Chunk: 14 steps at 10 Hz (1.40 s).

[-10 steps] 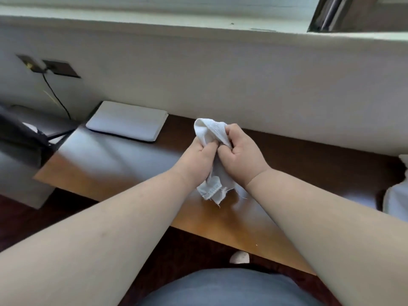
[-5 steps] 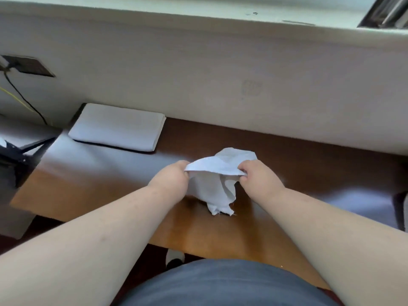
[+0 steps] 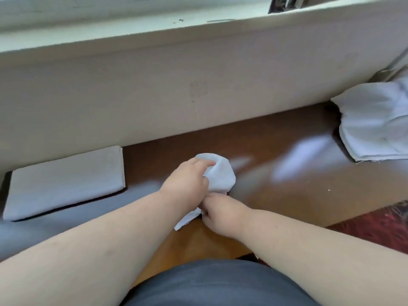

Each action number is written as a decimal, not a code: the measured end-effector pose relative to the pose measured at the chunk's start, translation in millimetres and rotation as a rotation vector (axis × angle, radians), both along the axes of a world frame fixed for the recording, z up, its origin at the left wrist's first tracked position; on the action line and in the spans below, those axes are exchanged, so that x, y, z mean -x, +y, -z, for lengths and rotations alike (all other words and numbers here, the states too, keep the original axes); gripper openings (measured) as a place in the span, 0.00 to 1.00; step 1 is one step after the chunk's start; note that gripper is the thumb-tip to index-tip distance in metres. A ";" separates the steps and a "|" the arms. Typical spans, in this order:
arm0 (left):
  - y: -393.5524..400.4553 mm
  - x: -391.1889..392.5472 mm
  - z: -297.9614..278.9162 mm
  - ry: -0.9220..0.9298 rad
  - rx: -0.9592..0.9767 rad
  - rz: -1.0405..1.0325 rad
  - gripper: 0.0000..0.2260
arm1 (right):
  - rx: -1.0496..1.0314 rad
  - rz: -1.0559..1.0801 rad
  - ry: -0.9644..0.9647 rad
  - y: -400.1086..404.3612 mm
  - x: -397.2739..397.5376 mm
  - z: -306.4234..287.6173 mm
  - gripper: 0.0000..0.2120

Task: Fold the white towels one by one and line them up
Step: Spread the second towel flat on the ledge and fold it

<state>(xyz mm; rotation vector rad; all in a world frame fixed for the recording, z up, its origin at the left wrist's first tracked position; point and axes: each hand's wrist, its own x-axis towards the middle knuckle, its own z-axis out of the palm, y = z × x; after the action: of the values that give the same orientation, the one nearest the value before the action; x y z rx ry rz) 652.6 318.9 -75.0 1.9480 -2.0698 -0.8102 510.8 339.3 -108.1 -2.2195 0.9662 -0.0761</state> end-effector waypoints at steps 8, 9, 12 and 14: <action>-19.4 9.0 -12.6 0.025 0.023 -0.275 0.02 | -0.385 0.864 -0.022 -59.1 22.6 46.1 0.13; -19.3 -4.0 -21.1 -0.019 0.021 -0.332 0.02 | -0.398 1.223 -0.350 -63.7 34.5 31.7 0.14; -16.4 -10.5 -36.3 -0.185 0.031 -0.311 0.02 | 0.179 1.155 -0.487 -72.9 61.0 -18.3 0.08; -13.5 -17.6 -32.5 -0.317 0.041 -0.191 0.04 | 0.311 0.827 -0.098 -55.3 101.2 -8.5 0.18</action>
<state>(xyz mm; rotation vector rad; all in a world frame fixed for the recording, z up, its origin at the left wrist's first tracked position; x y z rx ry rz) 670.2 305.4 -42.5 2.3319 -1.9946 -0.4399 409.6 284.0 -99.6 -1.8973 1.8473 -0.7408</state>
